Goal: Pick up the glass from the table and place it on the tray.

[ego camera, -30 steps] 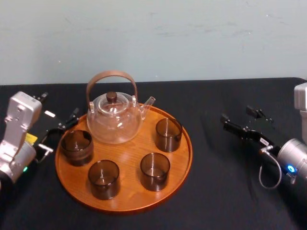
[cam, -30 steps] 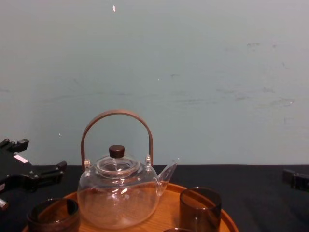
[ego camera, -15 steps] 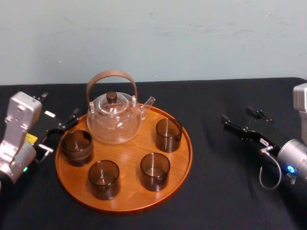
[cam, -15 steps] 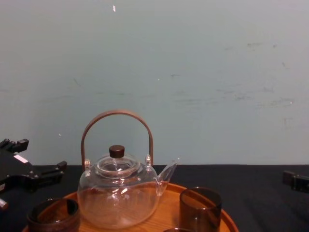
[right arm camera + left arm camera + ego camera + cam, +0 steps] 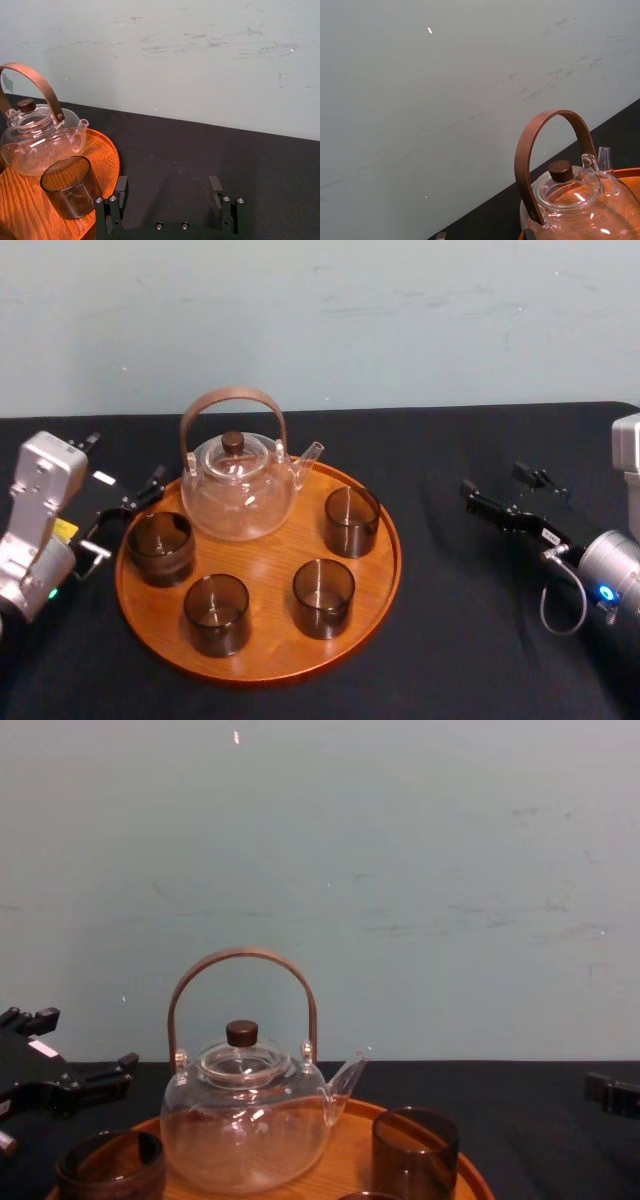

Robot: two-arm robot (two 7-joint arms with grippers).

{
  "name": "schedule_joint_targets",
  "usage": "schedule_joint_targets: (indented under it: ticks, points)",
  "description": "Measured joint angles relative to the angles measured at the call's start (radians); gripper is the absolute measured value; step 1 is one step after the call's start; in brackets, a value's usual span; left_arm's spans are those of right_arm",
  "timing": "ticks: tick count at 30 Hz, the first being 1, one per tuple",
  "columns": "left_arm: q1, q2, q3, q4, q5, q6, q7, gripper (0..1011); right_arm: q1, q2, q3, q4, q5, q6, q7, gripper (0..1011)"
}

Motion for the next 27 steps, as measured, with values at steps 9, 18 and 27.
schedule_joint_targets:
  ticks: [9,18,27]
  points:
    - [0.0,0.0,0.0,0.0,0.0,0.0,0.0,1001,0.0,0.001,0.0,0.0,0.001,0.0,0.001,1002]
    - [0.0,0.0,0.0,0.0,0.0,0.0,0.0,1001,0.0,0.001,0.0,0.0,0.001,0.0,0.001,1002]
    - [0.0,0.0,0.0,0.0,0.0,0.0,0.0,1001,0.0,0.001,0.0,0.0,0.001,0.0,0.001,1002]
